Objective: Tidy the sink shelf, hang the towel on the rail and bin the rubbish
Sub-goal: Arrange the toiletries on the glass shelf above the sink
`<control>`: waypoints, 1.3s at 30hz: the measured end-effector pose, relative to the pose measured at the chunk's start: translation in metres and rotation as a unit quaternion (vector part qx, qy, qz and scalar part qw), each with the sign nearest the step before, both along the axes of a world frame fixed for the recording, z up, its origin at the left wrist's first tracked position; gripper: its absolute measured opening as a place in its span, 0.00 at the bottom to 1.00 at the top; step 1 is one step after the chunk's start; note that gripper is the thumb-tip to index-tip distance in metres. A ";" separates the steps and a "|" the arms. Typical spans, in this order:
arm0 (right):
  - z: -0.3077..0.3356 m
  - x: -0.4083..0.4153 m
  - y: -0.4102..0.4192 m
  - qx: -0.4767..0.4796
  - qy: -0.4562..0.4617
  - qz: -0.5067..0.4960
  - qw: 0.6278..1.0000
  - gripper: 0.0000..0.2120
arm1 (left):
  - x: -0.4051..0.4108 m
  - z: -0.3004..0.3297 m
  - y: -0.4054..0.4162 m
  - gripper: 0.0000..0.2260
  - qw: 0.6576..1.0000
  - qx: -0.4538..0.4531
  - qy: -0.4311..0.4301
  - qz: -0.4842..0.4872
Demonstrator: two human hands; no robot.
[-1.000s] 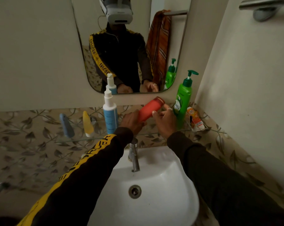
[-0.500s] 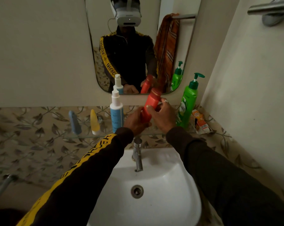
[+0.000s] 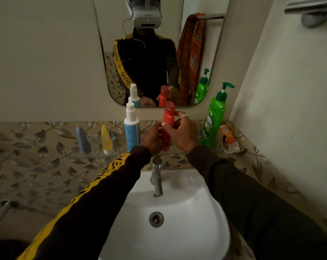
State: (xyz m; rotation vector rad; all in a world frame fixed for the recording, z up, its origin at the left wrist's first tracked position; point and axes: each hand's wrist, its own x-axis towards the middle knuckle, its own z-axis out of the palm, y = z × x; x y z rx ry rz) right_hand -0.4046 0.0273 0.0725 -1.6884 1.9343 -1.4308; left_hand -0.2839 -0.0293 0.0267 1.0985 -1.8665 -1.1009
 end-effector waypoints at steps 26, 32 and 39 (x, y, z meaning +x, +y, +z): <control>-0.004 0.004 0.008 0.013 -0.025 0.027 0.999 0.32 | 0.009 0.017 0.016 0.39 0.995 -0.080 -0.047 0.038; 0.003 0.006 0.019 0.004 -0.012 -0.015 1.000 0.35 | 0.017 0.026 0.026 0.43 0.993 -0.088 -0.069 0.038; 0.008 0.011 0.038 -0.004 -0.018 -0.037 0.999 0.39 | 0.023 0.035 0.040 0.43 0.989 -0.118 -0.081 0.035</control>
